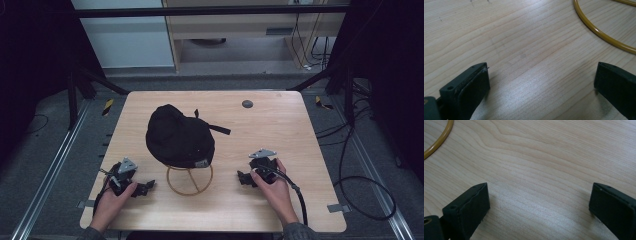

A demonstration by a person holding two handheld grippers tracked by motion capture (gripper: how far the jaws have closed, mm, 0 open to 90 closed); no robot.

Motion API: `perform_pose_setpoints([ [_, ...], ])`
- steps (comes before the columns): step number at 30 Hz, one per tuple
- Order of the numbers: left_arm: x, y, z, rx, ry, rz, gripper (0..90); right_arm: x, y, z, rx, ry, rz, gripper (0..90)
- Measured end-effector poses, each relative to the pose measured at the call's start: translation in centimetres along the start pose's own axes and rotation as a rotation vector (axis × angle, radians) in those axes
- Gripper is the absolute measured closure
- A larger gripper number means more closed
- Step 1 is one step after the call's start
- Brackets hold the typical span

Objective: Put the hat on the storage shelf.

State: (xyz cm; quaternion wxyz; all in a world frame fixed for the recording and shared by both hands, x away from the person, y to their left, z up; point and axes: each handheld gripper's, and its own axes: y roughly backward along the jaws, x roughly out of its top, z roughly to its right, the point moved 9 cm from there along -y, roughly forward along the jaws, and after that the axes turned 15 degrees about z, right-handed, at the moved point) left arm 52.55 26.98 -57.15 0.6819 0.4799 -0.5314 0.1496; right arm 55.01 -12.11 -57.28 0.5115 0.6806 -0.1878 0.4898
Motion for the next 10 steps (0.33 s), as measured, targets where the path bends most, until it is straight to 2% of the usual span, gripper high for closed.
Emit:
perform_pose_setpoints([
  [5,-0.02,0.03,0.02,0.0,-0.001,0.0,0.0,-0.13,0.03,-0.03,-0.004,-0.001,0.04,2.5],
  [10,-0.05,0.08,0.1,-0.004,0.001,0.0,0.0,-0.27,0.26,0.01,0.004,0.003,0.041,2.5],
])
